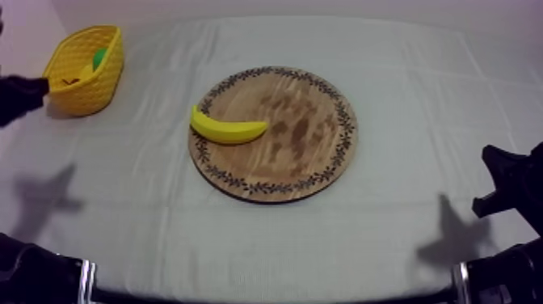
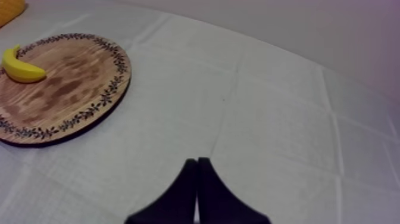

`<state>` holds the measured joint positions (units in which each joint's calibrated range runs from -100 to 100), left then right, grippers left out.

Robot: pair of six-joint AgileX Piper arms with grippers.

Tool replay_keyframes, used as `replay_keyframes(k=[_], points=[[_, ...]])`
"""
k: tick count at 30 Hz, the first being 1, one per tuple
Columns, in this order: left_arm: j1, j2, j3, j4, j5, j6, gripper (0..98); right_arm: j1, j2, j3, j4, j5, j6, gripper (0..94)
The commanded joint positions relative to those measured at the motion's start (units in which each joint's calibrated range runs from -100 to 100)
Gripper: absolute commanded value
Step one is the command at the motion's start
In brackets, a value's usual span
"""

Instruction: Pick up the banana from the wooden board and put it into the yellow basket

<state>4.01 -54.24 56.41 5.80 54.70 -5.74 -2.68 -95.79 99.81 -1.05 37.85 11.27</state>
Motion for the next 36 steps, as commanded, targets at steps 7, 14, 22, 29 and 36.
replay_keyframes(k=[7, 14, 22, 29, 36], points=[[2.7, 25.1, -30.7, -0.76, 14.6, -8.5, 0.0, 0.0, 0.0, 0.0, 0.0, 0.0, 0.0, 0.2], [7.2, 34.4, -40.6, -2.21, 20.9, -10.7, 0.0, 0.0, 0.0, 0.0, 0.0, 0.0, 0.0, 0.2], [14.8, 40.8, -44.0, -4.88, 23.5, -10.4, 0.0, 0.0, 0.0, 0.0, 0.0, 0.0, 0.0, 0.2], [18.5, 45.7, -44.5, -5.38, 25.1, -10.3, 0.0, 0.0, 0.0, 0.0, 0.0, 0.0, 0.0, 0.2], [19.5, 51.5, -44.0, -5.42, 25.2, -10.2, 0.2, 0.0, 0.0, 0.0, 0.0, 0.0, 0.0, 0.2]])
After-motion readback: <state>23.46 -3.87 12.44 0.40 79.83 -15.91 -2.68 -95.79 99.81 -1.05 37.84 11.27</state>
